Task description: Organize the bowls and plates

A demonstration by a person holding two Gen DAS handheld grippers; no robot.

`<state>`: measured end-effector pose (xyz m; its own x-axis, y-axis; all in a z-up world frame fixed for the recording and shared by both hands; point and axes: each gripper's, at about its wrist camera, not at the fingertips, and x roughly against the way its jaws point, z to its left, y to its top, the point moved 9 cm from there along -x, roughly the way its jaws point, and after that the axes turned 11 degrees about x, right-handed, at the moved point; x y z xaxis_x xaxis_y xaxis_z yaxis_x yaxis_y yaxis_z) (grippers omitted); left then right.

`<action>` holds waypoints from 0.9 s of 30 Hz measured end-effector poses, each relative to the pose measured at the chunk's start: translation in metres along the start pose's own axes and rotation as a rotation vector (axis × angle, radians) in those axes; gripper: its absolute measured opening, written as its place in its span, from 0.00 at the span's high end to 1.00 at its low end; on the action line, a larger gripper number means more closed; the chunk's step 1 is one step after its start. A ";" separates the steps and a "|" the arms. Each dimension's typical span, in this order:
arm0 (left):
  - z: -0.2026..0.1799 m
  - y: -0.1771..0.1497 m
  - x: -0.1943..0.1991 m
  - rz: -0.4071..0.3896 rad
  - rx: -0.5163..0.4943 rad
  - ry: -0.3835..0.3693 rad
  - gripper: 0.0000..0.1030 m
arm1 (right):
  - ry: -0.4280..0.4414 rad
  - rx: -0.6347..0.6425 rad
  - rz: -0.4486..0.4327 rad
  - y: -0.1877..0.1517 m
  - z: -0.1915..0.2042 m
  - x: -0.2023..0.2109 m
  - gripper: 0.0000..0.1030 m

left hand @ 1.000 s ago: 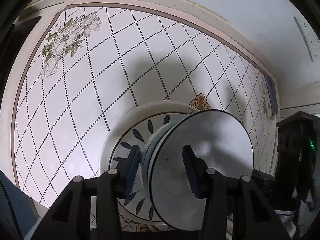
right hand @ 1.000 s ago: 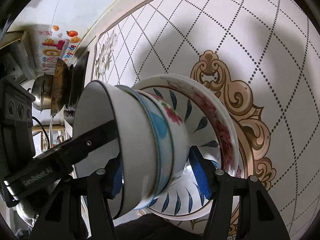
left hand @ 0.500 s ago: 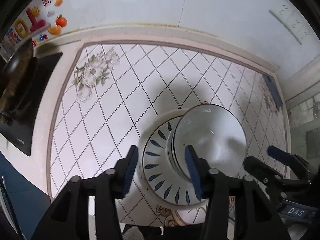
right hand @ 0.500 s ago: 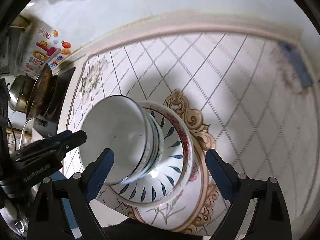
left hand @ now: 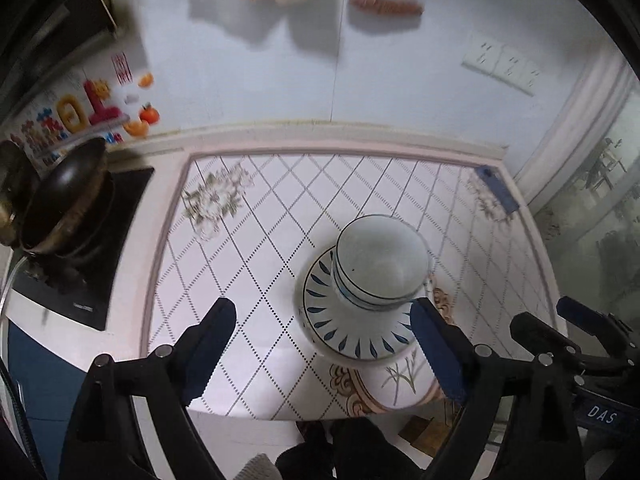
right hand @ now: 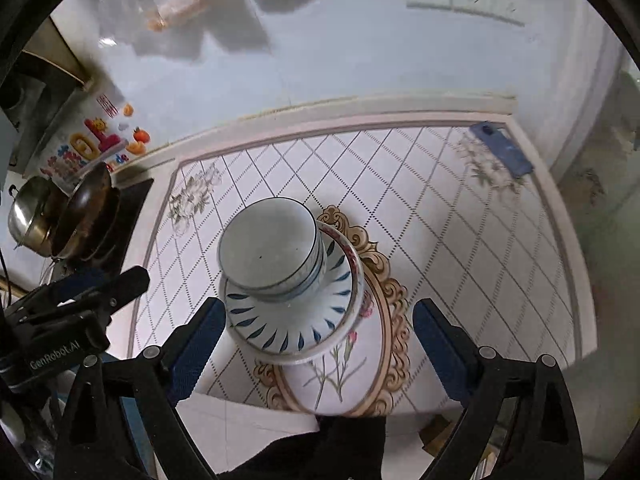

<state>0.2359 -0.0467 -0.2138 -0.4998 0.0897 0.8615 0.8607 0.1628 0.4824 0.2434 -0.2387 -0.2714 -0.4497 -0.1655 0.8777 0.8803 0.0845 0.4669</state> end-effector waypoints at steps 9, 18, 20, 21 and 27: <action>-0.009 -0.026 0.094 -0.110 0.001 -0.012 0.13 | -0.033 0.025 -0.136 -0.030 0.024 0.118 0.04; -0.009 -0.046 0.141 -0.186 0.017 0.020 0.13 | -0.073 0.085 -0.208 -0.047 0.031 0.186 0.04; -0.010 -0.047 0.148 -0.201 0.015 0.026 0.13 | -0.081 0.099 -0.218 -0.050 0.032 0.194 0.04; -0.010 -0.047 0.151 -0.206 0.017 0.029 0.13 | -0.080 0.101 -0.222 -0.050 0.032 0.198 0.04; -0.010 -0.049 0.161 -0.226 0.018 0.031 0.13 | -0.092 0.108 -0.250 -0.048 0.032 0.213 0.04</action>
<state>0.1144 -0.0496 -0.0966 -0.6762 0.0185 0.7365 0.7251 0.1931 0.6610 0.1003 -0.2469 -0.1038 -0.6670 -0.1045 0.7377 0.7212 0.1579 0.6745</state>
